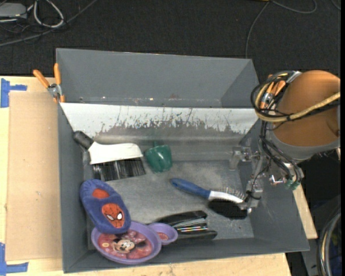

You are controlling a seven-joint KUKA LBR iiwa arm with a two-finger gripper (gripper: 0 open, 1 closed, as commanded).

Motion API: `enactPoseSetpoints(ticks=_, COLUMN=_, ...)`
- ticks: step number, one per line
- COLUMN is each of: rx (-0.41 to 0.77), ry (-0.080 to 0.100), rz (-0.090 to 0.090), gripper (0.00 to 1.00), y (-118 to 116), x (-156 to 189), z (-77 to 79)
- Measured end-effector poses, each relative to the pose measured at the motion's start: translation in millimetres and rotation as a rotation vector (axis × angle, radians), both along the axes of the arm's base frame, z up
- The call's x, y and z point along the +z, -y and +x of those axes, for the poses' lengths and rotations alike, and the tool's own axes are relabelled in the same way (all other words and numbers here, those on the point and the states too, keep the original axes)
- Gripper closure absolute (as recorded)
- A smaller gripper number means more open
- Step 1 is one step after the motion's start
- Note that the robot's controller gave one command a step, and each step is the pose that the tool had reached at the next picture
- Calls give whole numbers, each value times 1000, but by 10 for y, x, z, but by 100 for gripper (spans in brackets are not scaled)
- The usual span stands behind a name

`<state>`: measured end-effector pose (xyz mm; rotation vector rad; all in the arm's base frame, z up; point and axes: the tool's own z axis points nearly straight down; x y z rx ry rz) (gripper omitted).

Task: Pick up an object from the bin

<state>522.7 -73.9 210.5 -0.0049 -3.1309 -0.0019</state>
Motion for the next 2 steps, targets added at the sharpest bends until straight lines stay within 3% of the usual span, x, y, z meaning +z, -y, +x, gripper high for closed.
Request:
enactPoseSetpoints(ticks=1, rx=3, ry=9, rz=-1, gripper=0, y=-5, x=44, z=17)
enactPoseSetpoints(ticks=2, rx=-76, ry=11, rz=-1, gripper=0, y=179, x=-812, z=239)
